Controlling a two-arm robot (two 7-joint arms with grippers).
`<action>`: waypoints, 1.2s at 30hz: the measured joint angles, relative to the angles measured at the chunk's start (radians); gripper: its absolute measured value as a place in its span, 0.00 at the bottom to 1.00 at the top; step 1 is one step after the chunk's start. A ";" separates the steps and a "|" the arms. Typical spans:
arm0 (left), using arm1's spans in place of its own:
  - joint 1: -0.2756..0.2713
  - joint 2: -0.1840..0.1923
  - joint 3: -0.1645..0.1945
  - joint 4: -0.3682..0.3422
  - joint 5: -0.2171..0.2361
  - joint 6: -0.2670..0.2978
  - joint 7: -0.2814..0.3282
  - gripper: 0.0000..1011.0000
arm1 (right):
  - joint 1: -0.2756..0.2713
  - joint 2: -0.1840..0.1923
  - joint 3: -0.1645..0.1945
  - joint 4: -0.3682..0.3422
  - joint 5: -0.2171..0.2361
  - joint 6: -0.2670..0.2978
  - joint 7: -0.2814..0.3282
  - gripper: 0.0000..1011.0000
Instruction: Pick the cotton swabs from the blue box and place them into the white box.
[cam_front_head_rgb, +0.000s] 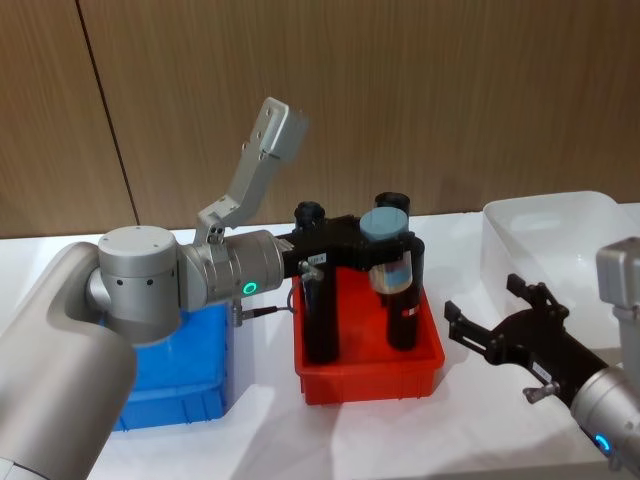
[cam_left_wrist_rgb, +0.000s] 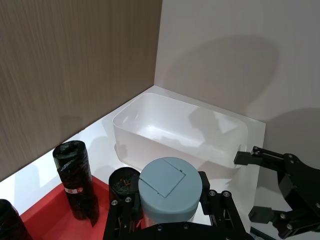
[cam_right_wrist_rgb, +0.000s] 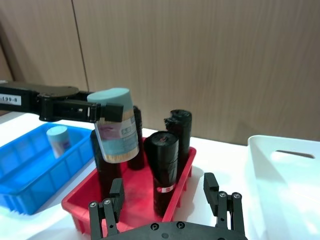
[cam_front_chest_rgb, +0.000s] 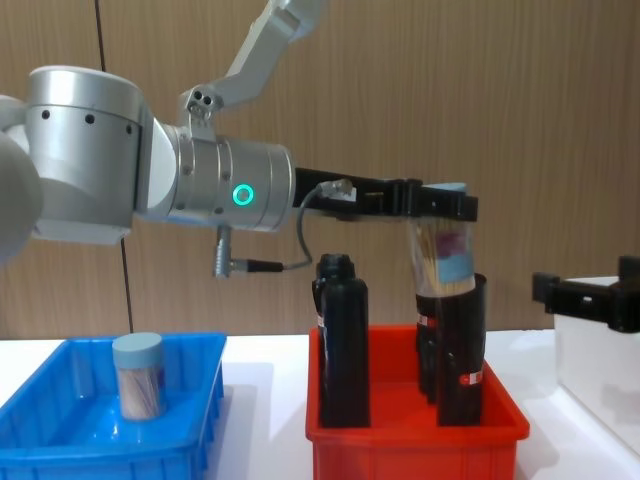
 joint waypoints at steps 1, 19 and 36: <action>-0.001 0.000 0.000 0.000 0.000 0.000 0.000 0.66 | 0.005 0.000 0.001 0.003 0.001 0.008 0.008 0.99; -0.004 -0.002 0.001 0.004 0.001 0.001 -0.004 0.66 | 0.138 -0.014 0.011 0.119 0.047 0.142 0.174 0.99; -0.005 -0.003 0.001 0.006 0.001 0.001 -0.005 0.66 | 0.226 -0.040 0.005 0.204 0.079 0.154 0.271 0.99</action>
